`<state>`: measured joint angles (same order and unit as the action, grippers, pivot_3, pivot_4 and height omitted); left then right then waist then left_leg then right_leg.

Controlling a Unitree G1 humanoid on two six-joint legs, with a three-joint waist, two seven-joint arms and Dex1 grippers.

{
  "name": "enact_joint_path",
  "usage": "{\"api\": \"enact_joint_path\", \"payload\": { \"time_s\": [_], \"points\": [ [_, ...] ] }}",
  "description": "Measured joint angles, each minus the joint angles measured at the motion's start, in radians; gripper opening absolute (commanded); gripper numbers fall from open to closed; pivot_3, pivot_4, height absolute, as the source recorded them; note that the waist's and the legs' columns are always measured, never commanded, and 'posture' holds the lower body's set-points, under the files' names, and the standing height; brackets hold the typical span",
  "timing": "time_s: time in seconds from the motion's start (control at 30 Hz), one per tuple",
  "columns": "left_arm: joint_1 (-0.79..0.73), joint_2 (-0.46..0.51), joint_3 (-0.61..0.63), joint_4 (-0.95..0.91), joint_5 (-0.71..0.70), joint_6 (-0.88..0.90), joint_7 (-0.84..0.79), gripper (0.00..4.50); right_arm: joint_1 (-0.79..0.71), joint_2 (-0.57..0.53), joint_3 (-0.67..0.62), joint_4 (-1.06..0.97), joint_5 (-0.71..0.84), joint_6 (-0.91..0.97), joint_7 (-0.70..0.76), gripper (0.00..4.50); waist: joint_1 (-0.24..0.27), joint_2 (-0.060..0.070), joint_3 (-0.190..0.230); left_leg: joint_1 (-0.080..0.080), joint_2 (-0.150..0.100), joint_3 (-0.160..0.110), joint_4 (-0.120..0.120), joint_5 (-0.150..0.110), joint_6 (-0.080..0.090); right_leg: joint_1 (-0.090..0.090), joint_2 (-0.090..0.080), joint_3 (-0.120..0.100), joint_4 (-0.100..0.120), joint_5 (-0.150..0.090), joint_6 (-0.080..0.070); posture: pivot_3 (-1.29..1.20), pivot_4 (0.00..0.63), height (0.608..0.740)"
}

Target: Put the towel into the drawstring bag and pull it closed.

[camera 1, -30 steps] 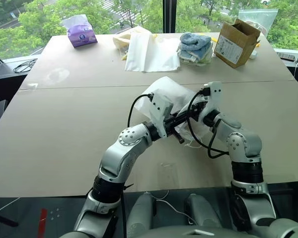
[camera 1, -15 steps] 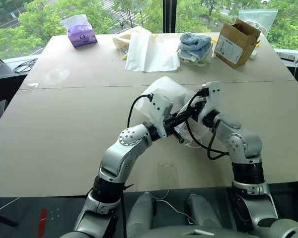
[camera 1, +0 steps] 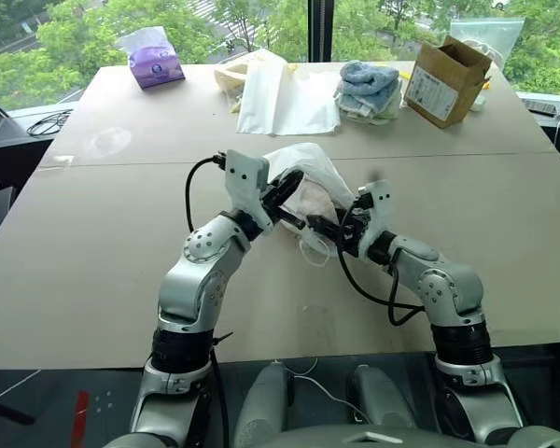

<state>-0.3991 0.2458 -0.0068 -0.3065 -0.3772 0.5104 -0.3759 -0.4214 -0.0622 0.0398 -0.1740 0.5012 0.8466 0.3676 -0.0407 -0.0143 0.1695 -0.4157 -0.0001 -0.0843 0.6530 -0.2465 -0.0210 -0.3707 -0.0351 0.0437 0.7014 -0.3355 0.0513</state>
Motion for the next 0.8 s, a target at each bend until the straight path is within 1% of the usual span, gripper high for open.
{"api": "enact_joint_path", "payload": {
  "time_s": [0.27, 0.33, 0.47, 0.5, 0.57, 0.7, 0.8],
  "points": [
    [0.012, 0.008, -0.008, -0.008, 0.002, 0.002, -0.016, 0.0, -0.005, -0.017, 0.007, 0.0, -0.002, -0.033, 0.013, 3.14, -0.003, 0.0, 0.0, 0.0, 0.001, 0.001, 0.0, 0.0, 0.0, 0.0, 0.001, 0.0, 0.001, 0.0, 0.0, 0.0, 0.15, 0.74],
    [0.016, 0.019, -0.028, -0.018, 0.002, 0.007, -0.032, 0.0, -0.018, -0.049, 0.041, -0.013, -0.028, -0.069, 0.032, 3.14, -0.003, 0.0, 0.0, 0.0, 0.001, 0.001, 0.0, 0.0, 0.0, 0.0, 0.001, 0.0, 0.0, 0.0, 0.0, 0.0, 0.15, 0.74],
    [0.029, 0.039, -0.068, -0.043, 0.0, 0.019, -0.074, 0.0, -0.013, -0.059, 0.047, -0.098, 0.022, -0.065, 0.092, 3.14, -0.002, 0.0, 0.0, 0.0, 0.001, 0.0, -0.001, 0.0, 0.0, 0.0, 0.001, 0.0, 0.0, 0.0, 0.0, 0.0, 0.15, 0.74],
    [0.029, 0.043, -0.076, -0.063, -0.006, 0.023, -0.092, 0.0, 0.002, -0.08, 0.053, -0.129, 0.048, -0.06, 0.126, 3.14, -0.002, 0.0, 0.0, 0.0, 0.001, 0.0, -0.001, 0.0, 0.0, 0.0, 0.001, 0.0, 0.0, 0.0, 0.0, 0.0, 0.15, 0.74],
    [0.028, 0.043, -0.079, -0.068, -0.009, 0.026, -0.1, 0.0, 0.004, -0.087, 0.063, -0.136, 0.056, -0.058, 0.142, 3.14, -0.002, 0.0, 0.0, 0.0, 0.001, 0.0, 0.0, 0.0, 0.0, 0.0, 0.001, 0.0, 0.0, 0.0, 0.0, 0.0, 0.15, 0.74],
    [0.031, 0.03, -0.099, -0.06, -0.011, 0.048, -0.109, 0.0, 0.013, -0.234, 0.151, -0.219, 0.016, -0.084, 0.229, 3.14, 0.0, 0.0, 0.0, 0.0, 0.0, 0.0, 0.0, 0.0, 0.0, 0.001, 0.001, -0.001, -0.001, 0.0, 0.0, 0.0, 0.15, 0.74],
    [0.028, 0.016, -0.099, -0.048, -0.008, 0.049, -0.1, 0.0, 0.032, -0.262, 0.145, -0.227, 0.014, -0.09, 0.239, 3.14, 0.0, 0.0, 0.0, 0.0, 0.001, -0.001, 0.0, 0.0, 0.0, 0.001, 0.001, -0.001, -0.001, 0.0, 0.0, 0.0, 0.15, 0.74]
  ]
}}
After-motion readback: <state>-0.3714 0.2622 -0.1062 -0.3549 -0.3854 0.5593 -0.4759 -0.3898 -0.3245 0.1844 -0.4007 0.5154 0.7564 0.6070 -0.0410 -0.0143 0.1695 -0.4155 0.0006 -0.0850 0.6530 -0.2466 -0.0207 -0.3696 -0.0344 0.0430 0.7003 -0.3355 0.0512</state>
